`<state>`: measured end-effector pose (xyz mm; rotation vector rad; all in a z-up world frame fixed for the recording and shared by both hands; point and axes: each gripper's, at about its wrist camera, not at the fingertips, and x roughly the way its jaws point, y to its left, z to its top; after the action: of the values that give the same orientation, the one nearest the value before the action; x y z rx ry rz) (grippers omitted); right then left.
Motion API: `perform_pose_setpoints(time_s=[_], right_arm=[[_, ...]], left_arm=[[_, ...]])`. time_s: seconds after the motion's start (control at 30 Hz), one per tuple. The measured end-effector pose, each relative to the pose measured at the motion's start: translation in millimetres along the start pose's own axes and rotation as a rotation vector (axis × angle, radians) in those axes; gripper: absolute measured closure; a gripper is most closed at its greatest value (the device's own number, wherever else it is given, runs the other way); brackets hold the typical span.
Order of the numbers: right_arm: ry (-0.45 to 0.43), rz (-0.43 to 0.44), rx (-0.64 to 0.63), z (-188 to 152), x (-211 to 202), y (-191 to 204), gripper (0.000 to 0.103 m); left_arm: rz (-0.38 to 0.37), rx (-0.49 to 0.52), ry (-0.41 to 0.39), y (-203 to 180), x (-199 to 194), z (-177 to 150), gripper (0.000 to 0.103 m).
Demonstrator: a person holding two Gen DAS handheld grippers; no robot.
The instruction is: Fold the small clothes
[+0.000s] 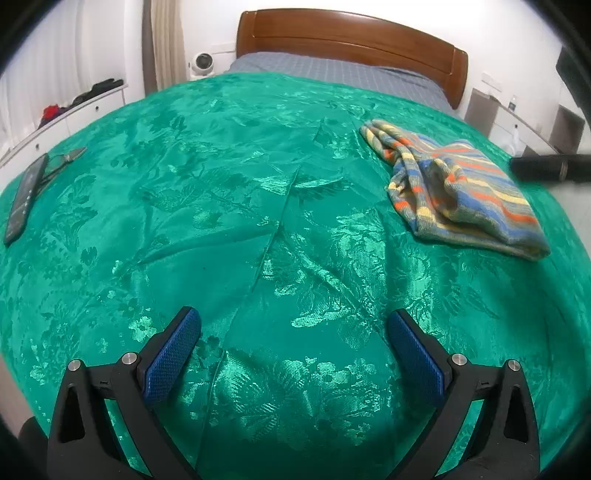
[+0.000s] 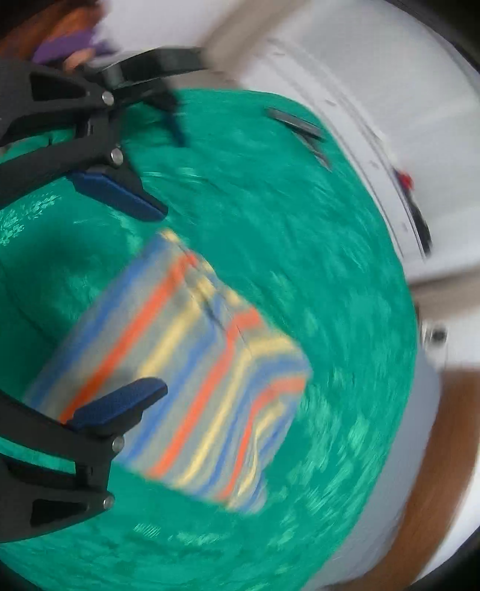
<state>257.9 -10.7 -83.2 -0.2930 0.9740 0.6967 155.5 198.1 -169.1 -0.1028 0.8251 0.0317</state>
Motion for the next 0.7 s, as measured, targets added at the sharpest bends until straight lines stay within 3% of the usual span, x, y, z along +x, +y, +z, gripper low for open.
perform_pose_setpoints(time_s=[0.13,0.17,0.2,0.23,0.3,0.37,0.47,0.57,0.67,0.7], right_arm=[[-0.007,-0.140,-0.189,-4.4,33.0,40.7,0.027],[0.012,-0.181,-0.218,-4.4,43.0,44.3,0.051],[0.032,-0.203,-0.213,-2.5,50.8,41.3,0.086],[0.048,-0.215,-0.171,-0.7,57.5,35.1,0.096],[-0.010,-0.174,-0.062,3.4,46.0,27.9,0.095],[-0.095,-0.128,-0.066,5.2,30.7,39.1,0.095],[-0.012,-0.098,-0.051,-1.0,58.0,38.4,0.095],[-0.015,-0.065,0.015,-12.1,64.1,30.5,0.084],[-0.034,0.014,0.051,-13.7,54.7,28.7,0.036],[-0.052,0.016,0.041,-15.7,46.6,31.4,0.036]], left_arm=[[0.004,0.010,-0.003,-0.7,-1.6,-2.2,0.001],[0.004,0.008,-0.002,-0.6,-1.6,-2.3,0.001],[0.003,0.007,-0.003,-0.6,-1.6,-2.4,0.001],[0.002,0.007,-0.003,-0.7,-1.8,-2.6,0.001],[0.002,0.008,-0.002,-0.6,-1.4,-2.2,0.001],[0.000,0.004,-0.002,-0.6,-0.9,-2.2,0.001],[0.005,0.009,-0.001,-2.7,1.4,-2.1,0.001],[0.003,0.014,-0.002,-1.9,-0.4,-2.6,0.001],[0.002,0.013,-0.001,-1.3,-0.8,-3.2,0.001],[0.003,0.011,-0.002,-1.1,-1.0,-3.5,0.001]])
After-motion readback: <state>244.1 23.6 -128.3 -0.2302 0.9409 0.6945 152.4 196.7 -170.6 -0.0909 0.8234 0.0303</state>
